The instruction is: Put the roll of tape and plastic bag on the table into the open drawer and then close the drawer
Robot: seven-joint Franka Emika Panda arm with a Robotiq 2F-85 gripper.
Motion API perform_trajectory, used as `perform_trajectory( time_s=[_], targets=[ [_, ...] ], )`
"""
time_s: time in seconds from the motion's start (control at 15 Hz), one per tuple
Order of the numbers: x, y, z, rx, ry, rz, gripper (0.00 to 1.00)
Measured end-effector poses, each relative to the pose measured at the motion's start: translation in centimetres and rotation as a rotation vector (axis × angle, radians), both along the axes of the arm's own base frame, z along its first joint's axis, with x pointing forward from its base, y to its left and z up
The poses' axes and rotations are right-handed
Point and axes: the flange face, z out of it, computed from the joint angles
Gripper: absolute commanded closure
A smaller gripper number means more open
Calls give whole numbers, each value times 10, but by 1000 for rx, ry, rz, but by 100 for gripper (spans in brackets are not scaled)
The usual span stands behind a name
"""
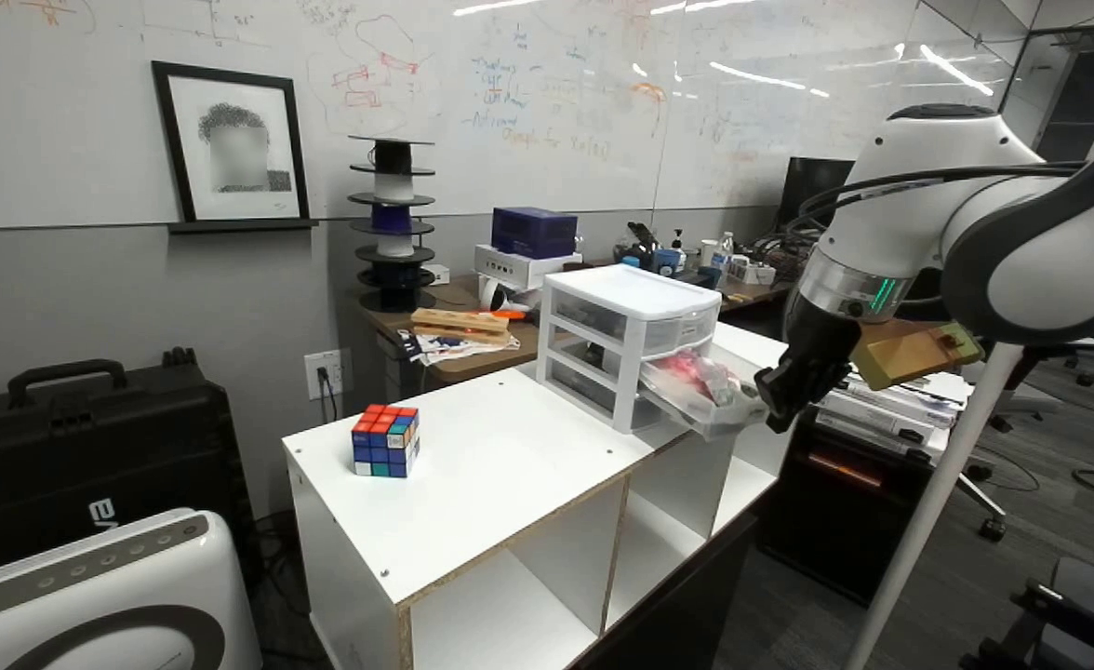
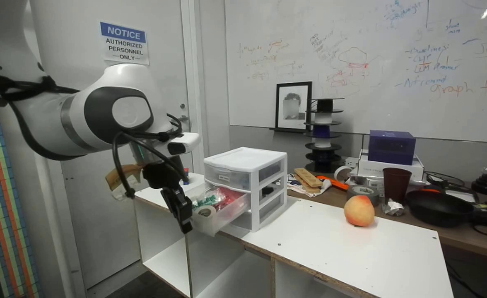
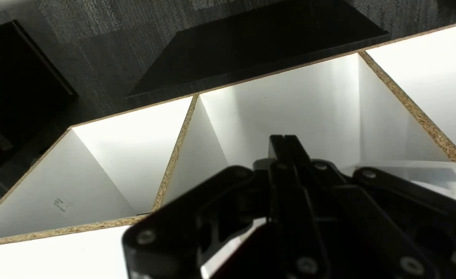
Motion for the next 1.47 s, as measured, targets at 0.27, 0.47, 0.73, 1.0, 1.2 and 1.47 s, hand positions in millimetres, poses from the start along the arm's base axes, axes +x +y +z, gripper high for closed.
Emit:
perform_trajectory(
  time_s=[0.27, 0.47, 0.73, 1.0, 1.2, 1.47],
  targets=[
    [32, -34, 25, 12, -57, -36, 94],
    [65, -85, 58, -3, -110, -64, 94],
    [99, -121, 95, -16, -153, -91, 94],
    [118, -116, 94, 2, -80, -48, 93],
    [109, -97, 81, 22, 81, 53, 94],
    [81, -78, 80, -29, 251, 122, 94]
  ],
)
